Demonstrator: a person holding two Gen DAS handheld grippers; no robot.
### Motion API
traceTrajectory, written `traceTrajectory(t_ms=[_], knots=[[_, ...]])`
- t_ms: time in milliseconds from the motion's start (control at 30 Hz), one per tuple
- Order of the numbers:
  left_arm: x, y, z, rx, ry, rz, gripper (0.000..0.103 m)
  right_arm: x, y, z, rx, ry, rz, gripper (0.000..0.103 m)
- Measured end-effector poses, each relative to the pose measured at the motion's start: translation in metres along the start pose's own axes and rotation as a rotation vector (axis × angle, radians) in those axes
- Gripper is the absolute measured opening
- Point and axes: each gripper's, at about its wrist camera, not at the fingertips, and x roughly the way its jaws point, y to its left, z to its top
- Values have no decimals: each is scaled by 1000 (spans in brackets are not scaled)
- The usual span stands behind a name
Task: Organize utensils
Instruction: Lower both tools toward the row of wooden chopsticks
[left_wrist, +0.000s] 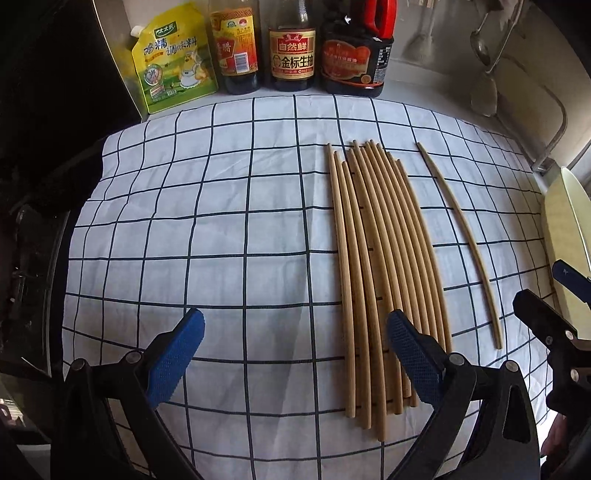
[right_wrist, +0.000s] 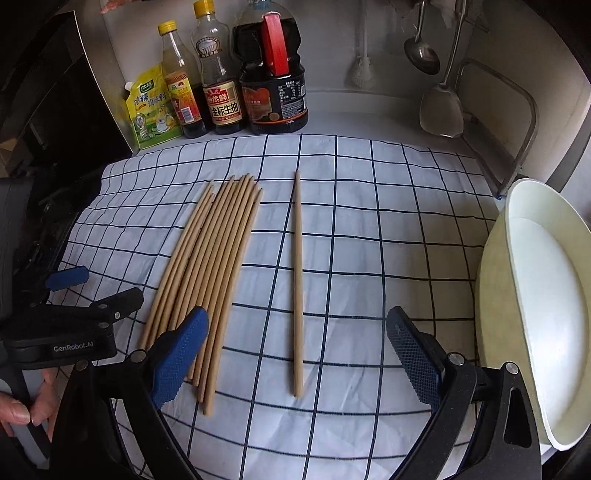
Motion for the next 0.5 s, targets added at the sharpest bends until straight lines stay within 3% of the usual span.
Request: traceTrajectory(t_ms=[200, 500], knots=[[16, 1, 9, 5, -20, 23, 97, 29, -8, 8, -7, 27, -91, 93], [30, 0, 9, 1, -7, 30, 97, 48, -16, 4, -4, 64, -126, 93]])
